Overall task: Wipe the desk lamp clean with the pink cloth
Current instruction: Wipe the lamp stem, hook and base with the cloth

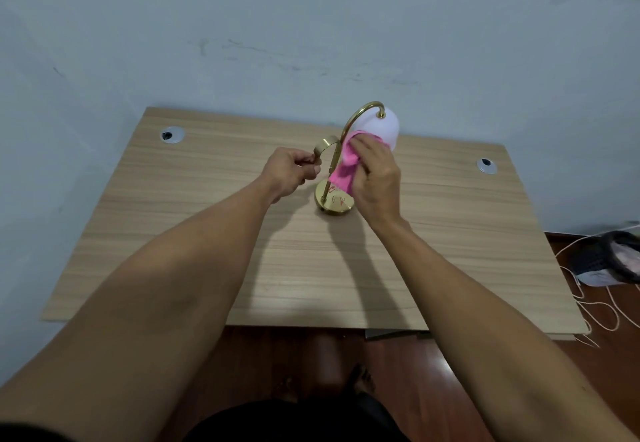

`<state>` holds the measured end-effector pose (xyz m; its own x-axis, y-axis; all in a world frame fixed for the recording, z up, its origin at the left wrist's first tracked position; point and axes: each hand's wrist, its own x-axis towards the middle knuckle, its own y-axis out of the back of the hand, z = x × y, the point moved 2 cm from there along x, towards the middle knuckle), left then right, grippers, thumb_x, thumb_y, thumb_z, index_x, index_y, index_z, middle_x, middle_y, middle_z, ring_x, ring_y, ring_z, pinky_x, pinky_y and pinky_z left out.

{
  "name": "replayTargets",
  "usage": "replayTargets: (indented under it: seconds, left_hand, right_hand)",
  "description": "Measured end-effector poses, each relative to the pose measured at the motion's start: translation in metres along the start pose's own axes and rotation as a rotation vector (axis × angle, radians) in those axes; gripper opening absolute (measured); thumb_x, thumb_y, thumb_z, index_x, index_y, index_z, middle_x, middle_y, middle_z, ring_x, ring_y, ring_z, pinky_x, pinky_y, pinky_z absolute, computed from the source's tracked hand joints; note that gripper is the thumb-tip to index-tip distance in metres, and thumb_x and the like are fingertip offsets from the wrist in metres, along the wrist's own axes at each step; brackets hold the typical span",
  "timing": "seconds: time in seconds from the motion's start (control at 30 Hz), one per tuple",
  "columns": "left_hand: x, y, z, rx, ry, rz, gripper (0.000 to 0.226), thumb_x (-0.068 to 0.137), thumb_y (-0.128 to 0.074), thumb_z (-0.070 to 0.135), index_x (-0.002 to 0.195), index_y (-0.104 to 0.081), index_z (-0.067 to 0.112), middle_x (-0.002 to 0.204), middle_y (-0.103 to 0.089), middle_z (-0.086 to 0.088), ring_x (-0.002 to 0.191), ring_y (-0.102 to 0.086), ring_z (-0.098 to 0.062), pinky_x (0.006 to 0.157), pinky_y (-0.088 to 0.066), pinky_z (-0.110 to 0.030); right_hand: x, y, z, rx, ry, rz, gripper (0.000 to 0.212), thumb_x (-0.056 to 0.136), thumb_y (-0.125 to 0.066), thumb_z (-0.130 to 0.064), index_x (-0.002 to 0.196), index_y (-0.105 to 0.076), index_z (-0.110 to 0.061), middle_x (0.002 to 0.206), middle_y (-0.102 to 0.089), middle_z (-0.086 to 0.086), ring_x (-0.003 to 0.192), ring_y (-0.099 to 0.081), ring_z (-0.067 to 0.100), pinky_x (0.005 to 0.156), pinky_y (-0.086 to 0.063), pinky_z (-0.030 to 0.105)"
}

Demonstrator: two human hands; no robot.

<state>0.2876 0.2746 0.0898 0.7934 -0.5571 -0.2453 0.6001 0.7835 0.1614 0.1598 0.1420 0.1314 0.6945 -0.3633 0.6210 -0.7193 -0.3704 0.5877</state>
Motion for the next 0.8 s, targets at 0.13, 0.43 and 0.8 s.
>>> replayTargets:
  seconds: [0.13, 0.43, 0.8]
  left_hand:
    - [0.0, 0.0, 0.0, 0.006, -0.002, -0.023, 0.019, 0.09, -0.071, -0.003, 0.109, -0.074, -0.001, 0.092, -0.063, -0.011, 0.088, -0.053, -0.021, 0.074, -0.041, -0.032]
    - [0.003, 0.003, -0.003, 0.099, -0.017, -0.026, 0.024, 0.086, -0.068, -0.008, 0.107, -0.077, 0.002, 0.09, -0.067, -0.012, 0.086, -0.052, -0.022, 0.079, -0.043, -0.037]
    - [0.003, 0.003, 0.001, 0.054, 0.0, -0.028, 0.021, 0.09, -0.071, -0.003, 0.111, -0.073, -0.004, 0.095, -0.065, -0.011, 0.073, -0.058, -0.009, 0.066, -0.04, -0.022]
  right_hand:
    - [0.005, -0.004, -0.004, -0.007, 0.015, -0.001, 0.045, 0.085, -0.055, 0.017, 0.127, -0.066, 0.008, 0.132, -0.064, 0.025, 0.126, -0.059, 0.04, 0.112, -0.045, 0.044]
    - [-0.001, -0.025, -0.011, -0.312, 0.447, -0.392, 0.062, 0.077, -0.039, 0.017, 0.134, -0.061, 0.009, 0.14, -0.061, 0.025, 0.122, -0.062, 0.045, 0.104, -0.052, 0.051]
    - [-0.036, -0.01, 0.027, 0.016, -0.073, -0.157, 0.052, 0.083, -0.057, 0.022, 0.132, -0.063, 0.008, 0.141, -0.061, 0.021, 0.135, -0.056, 0.037, 0.118, -0.041, 0.041]
